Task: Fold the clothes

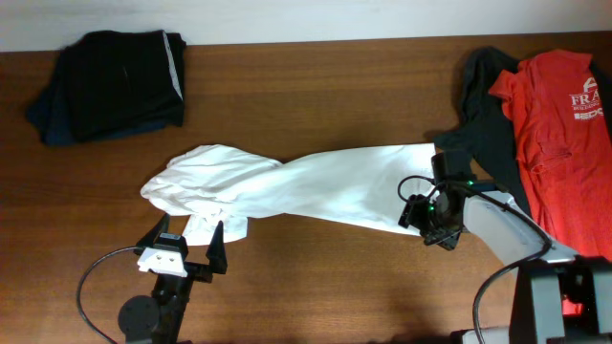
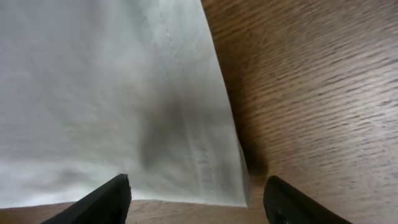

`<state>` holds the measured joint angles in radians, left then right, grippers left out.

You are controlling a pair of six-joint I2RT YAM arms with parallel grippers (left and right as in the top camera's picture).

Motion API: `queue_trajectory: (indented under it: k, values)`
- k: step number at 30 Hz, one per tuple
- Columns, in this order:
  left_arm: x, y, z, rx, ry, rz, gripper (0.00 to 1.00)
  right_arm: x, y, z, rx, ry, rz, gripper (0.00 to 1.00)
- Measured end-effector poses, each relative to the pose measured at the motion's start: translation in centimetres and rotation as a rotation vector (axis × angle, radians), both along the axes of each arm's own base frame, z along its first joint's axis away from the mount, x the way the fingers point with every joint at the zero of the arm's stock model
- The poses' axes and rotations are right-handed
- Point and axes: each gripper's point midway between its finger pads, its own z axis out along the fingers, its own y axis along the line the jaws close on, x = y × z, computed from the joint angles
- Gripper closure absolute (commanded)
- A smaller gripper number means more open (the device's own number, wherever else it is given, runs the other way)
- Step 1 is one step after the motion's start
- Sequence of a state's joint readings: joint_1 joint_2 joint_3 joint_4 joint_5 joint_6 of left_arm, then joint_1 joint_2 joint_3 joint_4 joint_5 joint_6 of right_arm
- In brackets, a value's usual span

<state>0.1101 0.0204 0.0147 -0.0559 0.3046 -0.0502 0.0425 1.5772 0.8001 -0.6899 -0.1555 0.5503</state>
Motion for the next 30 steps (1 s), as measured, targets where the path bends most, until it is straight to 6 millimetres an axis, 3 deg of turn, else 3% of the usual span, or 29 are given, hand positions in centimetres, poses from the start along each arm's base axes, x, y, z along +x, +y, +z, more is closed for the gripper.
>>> queue_trajectory:
  k: [3, 6, 7, 8, 13, 15, 17, 18, 21, 25, 27, 30]
  values:
    - [0.0, 0.0, 0.0, 0.0, 0.0, 0.0, 0.01, -0.2, -0.1, -0.5, -0.004, 0.021, -0.001, 0.38]
    - [0.0, 0.0, 0.0, 0.0, 0.0, 0.0, 0.01, 0.1, -0.2, -0.7, -0.012, 0.019, -0.009, 0.71]
    - [0.0, 0.0, 0.0, 0.0, 0.0, 0.0, 0.01, 0.3, -0.2, -0.7, -0.012, 0.016, -0.008, 0.89]
    - [0.0, 0.0, 0.0, 0.0, 0.0, 0.0, 0.01, 0.3, -0.2, -0.8, -0.013, 0.016, -0.008, 0.96]
    - [0.0, -0.1, 0.0, 0.0, 0.0, -0.009, 0.01, -0.2, 0.0, -0.6, 0.0, 0.068, -0.014, 0.96]
    - [-0.2, -0.7, 0.0, -0.003, -0.001, -0.044, 0.01, -0.8, 0.0, 0.4, -0.005, 0.141, -0.014, 0.96]
    - [-0.3, -1.4, 0.1, -0.005, -0.004, -0.086, 0.01, 0.2, -0.3, 2.8, -0.018, 0.155, -0.018, 0.96]
    - [-0.5, -2.0, 0.1, -0.007, -0.005, -0.118, 0.01, 1.6, -0.9, 5.0, -0.036, 0.129, -0.03, 0.96]
    - [-0.9, -3.1, 0.2, -0.012, -0.001, -0.187, 0.01, 3.5, -2.9, 10.1, -0.083, 0.104, -0.051, 0.96]
    - [-1.6, -3.9, 0.8, -0.035, 0.038, -0.234, 0.01, 5.5, -4.8, 14.9, -0.115, 0.017, -0.045, 0.96]
    - [-2.0, -4.1, 2.9, -0.038, 0.044, -0.246, 0.01, 6.6, -5.1, 16.3, -0.127, -0.04, -0.009, 0.96]
    - [-2.0, -4.0, 4.9, -0.051, 0.181, -0.237, 0.01, 6.7, -5.2, 16.6, -0.135, -0.051, 0.021, 0.96]
